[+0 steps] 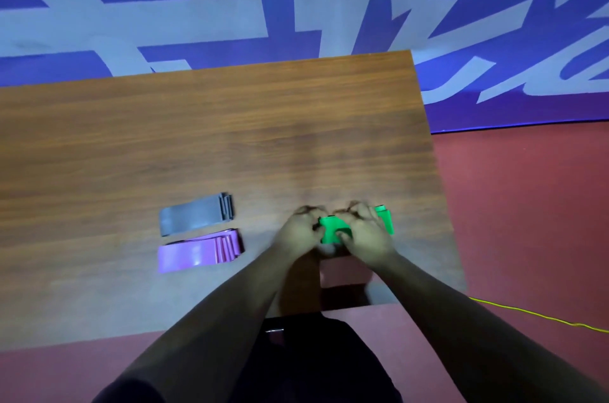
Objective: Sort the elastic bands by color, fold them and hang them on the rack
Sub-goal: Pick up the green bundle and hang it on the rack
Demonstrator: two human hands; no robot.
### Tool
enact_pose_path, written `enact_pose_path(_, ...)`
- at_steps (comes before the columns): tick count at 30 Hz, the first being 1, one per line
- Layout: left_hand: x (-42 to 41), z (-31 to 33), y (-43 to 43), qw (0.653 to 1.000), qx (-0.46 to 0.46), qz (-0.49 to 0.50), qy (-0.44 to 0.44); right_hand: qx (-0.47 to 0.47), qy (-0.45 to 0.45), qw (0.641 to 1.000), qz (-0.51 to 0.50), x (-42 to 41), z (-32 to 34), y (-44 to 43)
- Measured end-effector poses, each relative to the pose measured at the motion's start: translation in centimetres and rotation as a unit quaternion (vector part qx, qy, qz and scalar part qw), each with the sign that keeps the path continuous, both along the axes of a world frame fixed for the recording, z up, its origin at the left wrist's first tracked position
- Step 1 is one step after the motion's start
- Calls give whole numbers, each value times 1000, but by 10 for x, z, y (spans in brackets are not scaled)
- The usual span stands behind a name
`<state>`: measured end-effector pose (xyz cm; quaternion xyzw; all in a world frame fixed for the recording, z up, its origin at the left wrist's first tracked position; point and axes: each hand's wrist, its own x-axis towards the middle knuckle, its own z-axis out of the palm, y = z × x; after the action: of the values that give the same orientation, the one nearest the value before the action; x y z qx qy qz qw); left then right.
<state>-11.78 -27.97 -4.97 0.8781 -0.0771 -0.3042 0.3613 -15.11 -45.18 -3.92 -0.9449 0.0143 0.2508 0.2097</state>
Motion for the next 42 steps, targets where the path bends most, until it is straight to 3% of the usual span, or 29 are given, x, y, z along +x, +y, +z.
enact_pose_path(9, 3, -10, 9, 999, -6, -36, -29, 42, -15, 999, -4, 4, -10, -8)
enact_pose_path(18, -2, -19, 5, 996, 10, -22, -83, 74, -104, 992, -9, -4, -12, -2)
enact_pose_path(24, 8, -27, 1, 991, 23, -113, -71, 78, -86, 992, -44, -5, -19, 4)
enact_pose_path(28, 19, -20, 7, 988, -24, -136, -67, 97, -86, 991, -15, 6, -2, 5)
enact_pose_path(31, 37, 8, 16, 987, -76, -123, -75, 134, -89, 986, -51, 20, 33, 6)
enact_pose_path(35, 73, 70, 38, 976, -125, -149, -100, 234, -26, 967, -99, 47, 95, 20)
enact_pose_path(38, 99, 134, 58, 966, -167, -181, -81, 296, -51, 949, -99, 69, 147, 38)
enact_pose_path(42, 123, 215, 94, 971, -172, -154, -59, 359, -73, 928, -69, 98, 219, 67)
